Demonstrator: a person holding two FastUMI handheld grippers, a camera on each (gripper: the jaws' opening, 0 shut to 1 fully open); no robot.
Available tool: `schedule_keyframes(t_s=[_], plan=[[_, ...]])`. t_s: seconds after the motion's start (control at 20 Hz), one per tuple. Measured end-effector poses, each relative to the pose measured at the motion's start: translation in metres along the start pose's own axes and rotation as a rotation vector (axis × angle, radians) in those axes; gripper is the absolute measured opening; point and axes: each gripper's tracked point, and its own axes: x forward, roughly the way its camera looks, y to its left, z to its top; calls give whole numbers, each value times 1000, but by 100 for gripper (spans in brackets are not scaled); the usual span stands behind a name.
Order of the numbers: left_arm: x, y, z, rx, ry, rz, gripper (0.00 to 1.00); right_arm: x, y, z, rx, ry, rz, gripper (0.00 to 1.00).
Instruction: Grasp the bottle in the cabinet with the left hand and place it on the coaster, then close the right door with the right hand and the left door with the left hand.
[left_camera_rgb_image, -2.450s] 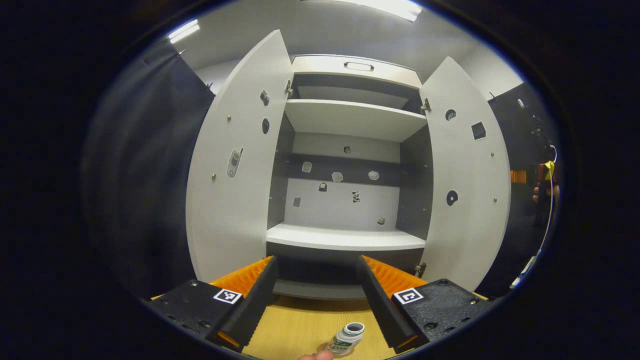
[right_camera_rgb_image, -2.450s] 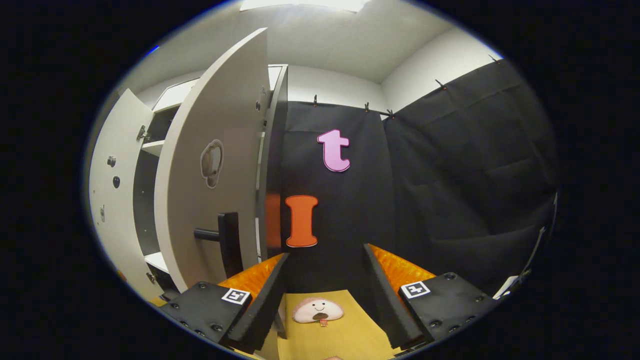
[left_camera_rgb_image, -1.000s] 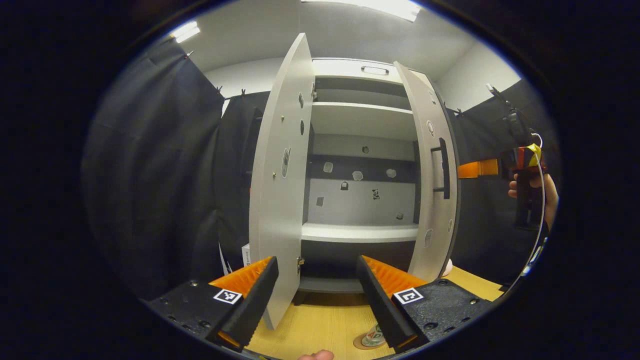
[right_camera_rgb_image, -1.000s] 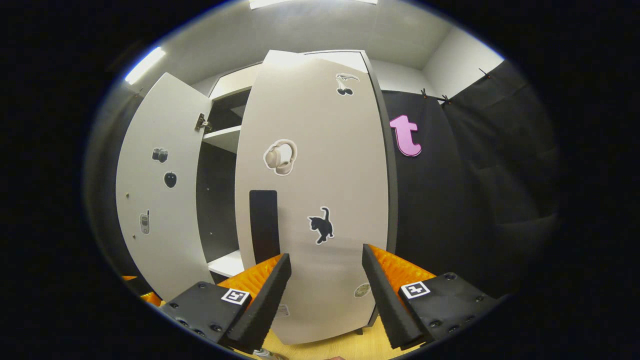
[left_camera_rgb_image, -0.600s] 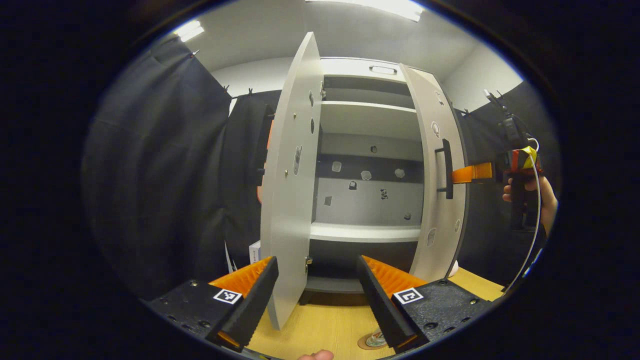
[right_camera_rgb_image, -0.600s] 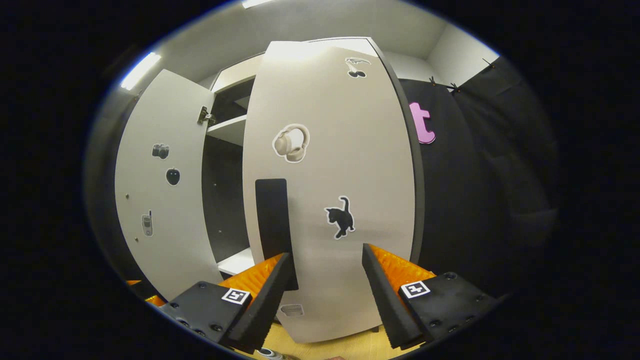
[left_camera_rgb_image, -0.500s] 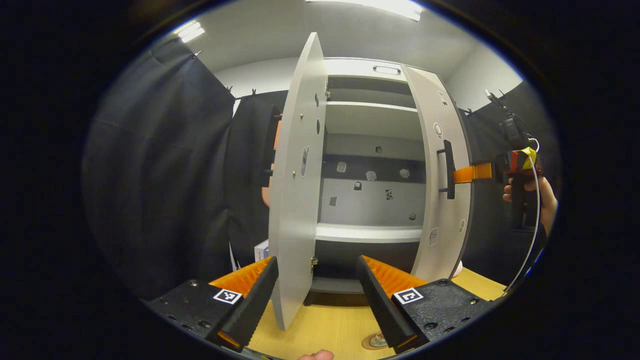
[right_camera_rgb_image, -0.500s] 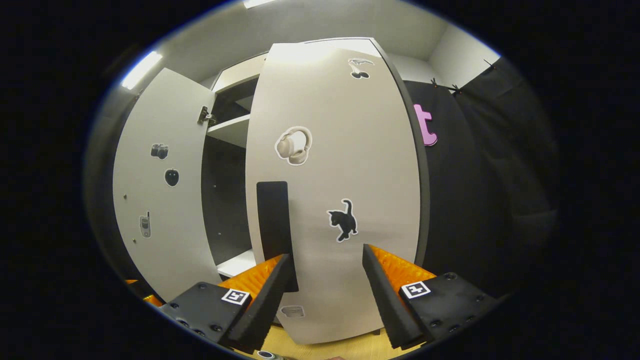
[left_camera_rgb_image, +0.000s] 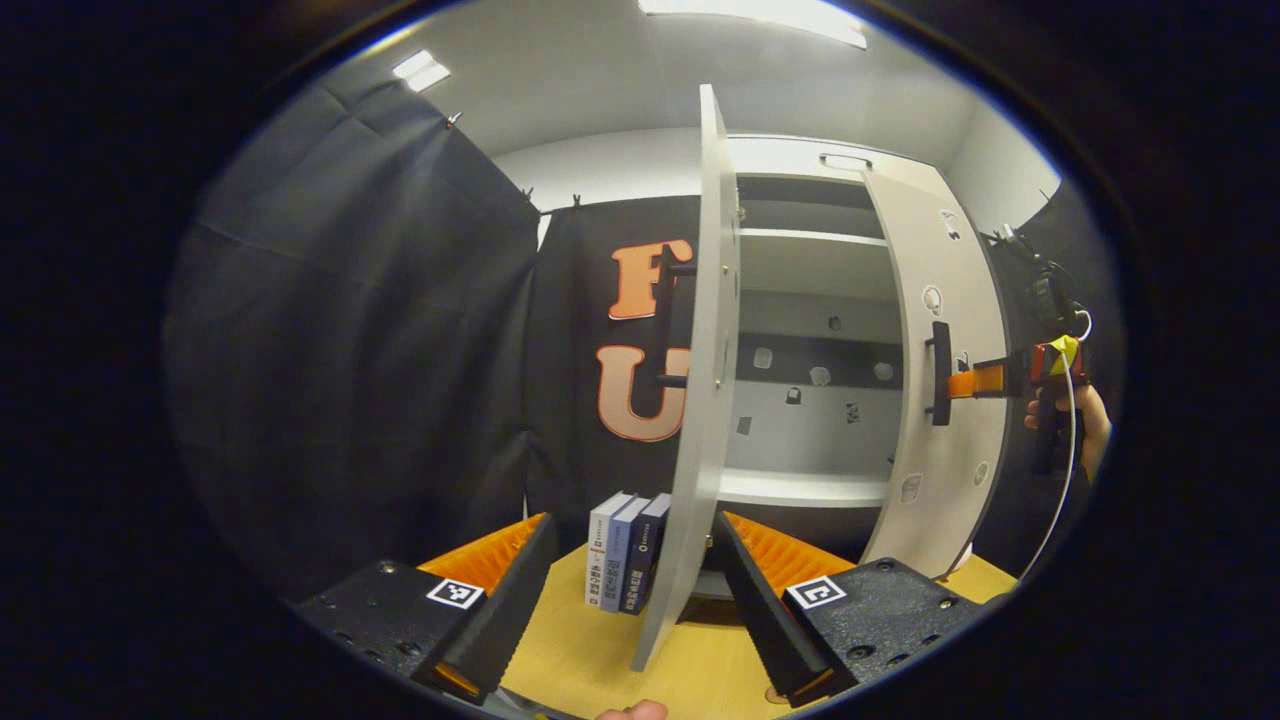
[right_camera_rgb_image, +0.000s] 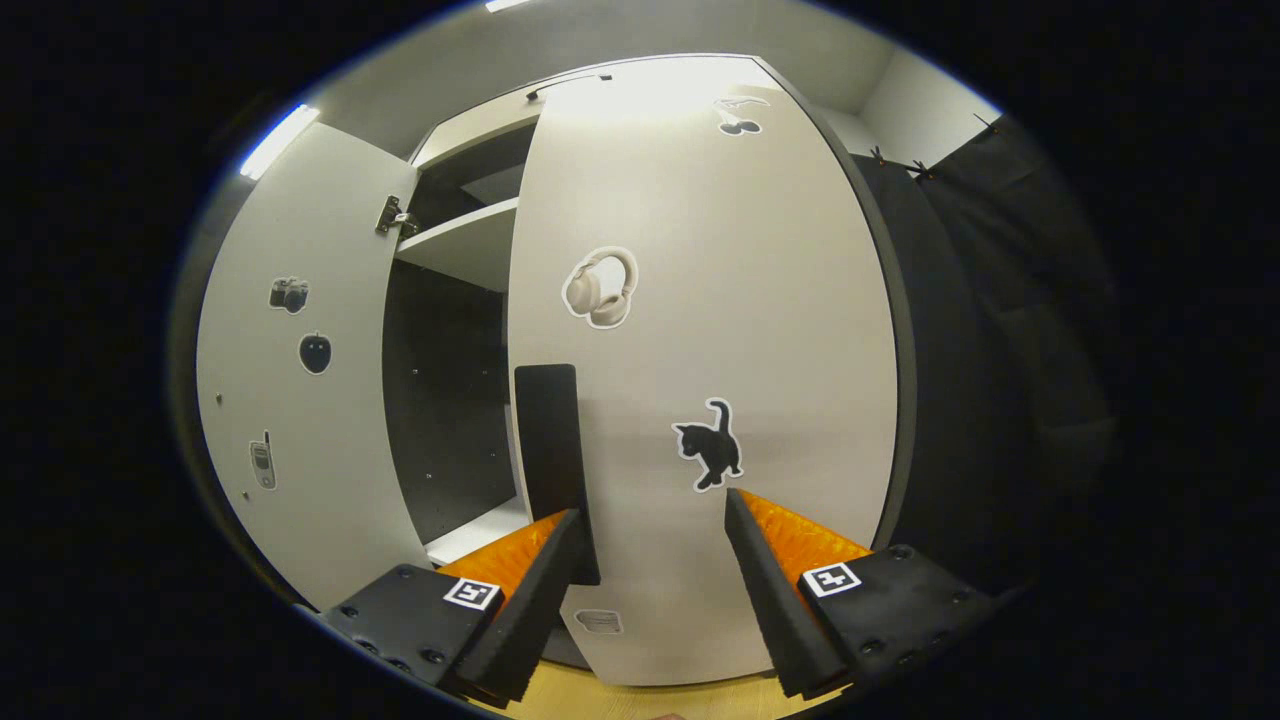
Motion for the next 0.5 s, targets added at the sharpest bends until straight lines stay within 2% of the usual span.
schedule_keyframes(t_s=[0.2,0.4,0.45,0.5], plan=[[2,29,7,16,-6,67,95,5,2,-2,13,0,-1,94],[9,41,16,-17,-19,80,95,7,3,-3,18,8,-18,95],[12,45,18,-31,-20,80,92,7,3,-2,14,6,-24,95],[17,47,21,-45,-21,77,94,6,3,-3,11,9,-30,95]])
